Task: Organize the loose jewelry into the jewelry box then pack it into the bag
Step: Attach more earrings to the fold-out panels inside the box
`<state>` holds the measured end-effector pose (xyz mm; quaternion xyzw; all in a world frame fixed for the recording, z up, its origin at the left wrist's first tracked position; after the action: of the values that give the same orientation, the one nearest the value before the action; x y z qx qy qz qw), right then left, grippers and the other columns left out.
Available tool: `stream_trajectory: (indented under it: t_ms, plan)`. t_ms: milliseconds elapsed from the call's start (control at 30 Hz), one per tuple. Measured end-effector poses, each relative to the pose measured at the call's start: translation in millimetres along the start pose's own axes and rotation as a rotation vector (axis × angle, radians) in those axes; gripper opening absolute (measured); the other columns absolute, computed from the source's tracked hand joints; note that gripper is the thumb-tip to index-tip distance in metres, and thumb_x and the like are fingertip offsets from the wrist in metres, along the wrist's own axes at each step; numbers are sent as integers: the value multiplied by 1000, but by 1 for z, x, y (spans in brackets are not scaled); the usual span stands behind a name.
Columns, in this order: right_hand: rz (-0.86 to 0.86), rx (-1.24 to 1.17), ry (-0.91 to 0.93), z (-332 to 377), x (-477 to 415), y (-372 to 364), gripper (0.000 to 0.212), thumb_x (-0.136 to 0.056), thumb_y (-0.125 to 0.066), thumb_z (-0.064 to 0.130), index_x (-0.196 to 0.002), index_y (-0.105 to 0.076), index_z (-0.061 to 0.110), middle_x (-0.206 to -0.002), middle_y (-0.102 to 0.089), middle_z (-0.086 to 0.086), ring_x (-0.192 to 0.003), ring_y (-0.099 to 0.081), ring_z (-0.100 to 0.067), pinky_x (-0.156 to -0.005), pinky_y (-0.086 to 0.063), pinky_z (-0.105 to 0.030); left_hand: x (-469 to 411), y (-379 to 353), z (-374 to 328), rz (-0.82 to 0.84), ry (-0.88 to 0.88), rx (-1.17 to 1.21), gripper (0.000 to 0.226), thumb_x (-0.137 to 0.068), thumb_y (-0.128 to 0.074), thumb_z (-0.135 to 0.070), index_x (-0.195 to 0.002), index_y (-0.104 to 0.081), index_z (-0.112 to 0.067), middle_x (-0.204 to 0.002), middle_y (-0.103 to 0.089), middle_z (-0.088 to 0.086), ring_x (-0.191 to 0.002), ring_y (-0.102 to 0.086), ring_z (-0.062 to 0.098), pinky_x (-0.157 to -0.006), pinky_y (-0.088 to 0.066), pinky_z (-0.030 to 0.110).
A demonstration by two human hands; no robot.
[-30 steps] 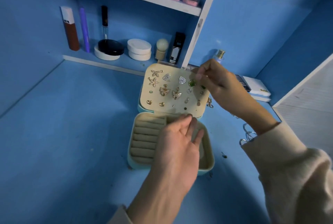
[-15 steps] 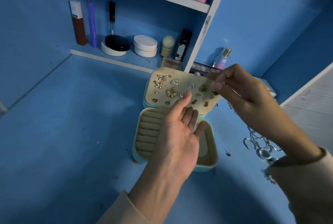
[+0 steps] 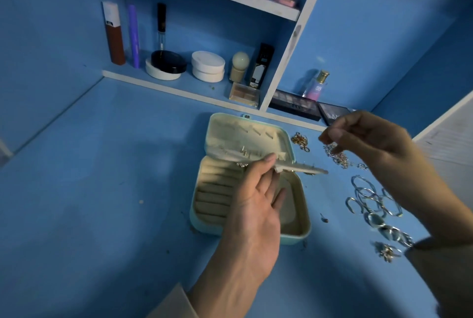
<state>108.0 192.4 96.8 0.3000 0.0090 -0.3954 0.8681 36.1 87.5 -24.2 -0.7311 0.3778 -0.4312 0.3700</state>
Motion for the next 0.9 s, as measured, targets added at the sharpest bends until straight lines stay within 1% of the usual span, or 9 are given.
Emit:
stream_trajectory:
  t_ms: [67, 100, 167, 233, 333, 467, 733, 800, 900]
  plan:
    - [82, 57, -50, -16, -14, -11, 5, -86, -60, 8, -87, -63, 3, -84, -69, -9, -77, -61, -13, -67, -50, -20, -1, 1, 1, 21, 0, 31, 35, -61, -72, -15, -96, -68, -19, -110, -71, -3, -115, -58, 11, -108, -34, 35]
    - [134, 94, -72, -24, -21, -19, 3, -86, -61, 5, -85, -64, 6, -85, -69, -9, -76, -61, -13, -66, -50, -21, -1, 3, 1, 25, 0, 49, 34, -62, -68, -17, -97, -68, -19, -111, -70, -3, -116, -57, 10, -108, -33, 36]
    - [245, 162, -100, -37, -32, -36, 9, -85, -63, 3, -83, -66, 11, -83, -70, -5, -72, -60, -10, -65, -50, -22, -1, 3, 1, 44, -3, 70, 39, -63, -62, -22, -101, -67, -18, -114, -70, -3, -117, -57, 10, -110, -32, 36]
    - [363, 208, -124, -45, -39, -53, 11, -85, -65, 5, -80, -68, 14, -78, -69, 2, -70, -58, -7, -65, -49, -21, 0, 1, 1, 72, -13, 68, 40, -64, -61, -22, -104, -66, -18, -116, -68, -3, -117, -57, 10, -110, -31, 36]
    - [484, 234, -155, -51, -44, -66, 10, -85, -65, 7, -81, -69, 15, -77, -69, 3, -69, -59, -9, -68, -50, -21, 1, -1, 0, 112, -21, 80, 40, -60, -66, -20, -100, -69, -20, -118, -68, -3, -117, -58, 10, -109, -31, 35]
    - [555, 246, -161, -50, -48, -72, 10, -85, -65, 7, -81, -70, 15, -78, -69, 2, -68, -59, -8, -68, -50, -20, 0, 0, 0, 126, -36, 105, 42, -52, -71, -25, -94, -73, -21, -120, -67, 1, -118, -58, 13, -105, -33, 34]
    - [625, 269, -170, -50, -50, -75, 5, -85, -65, 7, -84, -70, 10, -78, -68, -4, -67, -59, -11, -69, -49, -20, -1, 1, 0, 130, -53, 120, 44, -52, -71, -25, -96, -71, -21, -122, -66, 2, -118, -58, 14, -106, -33, 34]
    - [623, 265, -163, -49, -51, -75, 4, -84, -66, 7, -85, -70, 8, -75, -68, -2, -66, -59, -11, -67, -49, -19, -2, 1, 0, 130, -51, 121, 43, -52, -71, -25, -94, -72, -20, -121, -66, 3, -119, -58, 14, -106, -32, 35]
    - [634, 270, -162, -48, -52, -75, 4, -85, -66, 7, -85, -70, 9, -73, -68, 2, -66, -59, -10, -67, -48, -18, -2, 1, 0, 129, -54, 120, 48, -52, -71, -25, -100, -70, -19, -122, -66, 3, -120, -57, 15, -107, -32, 35]
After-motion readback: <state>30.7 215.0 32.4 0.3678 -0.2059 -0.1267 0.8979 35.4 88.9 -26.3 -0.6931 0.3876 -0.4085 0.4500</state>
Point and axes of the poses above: each hand's wrist, its own x-axis away from the middle knuckle, its own y-axis out of the back of the hand, z = x × y, the point moved 9 cm from there along -x, towards the middle knuckle
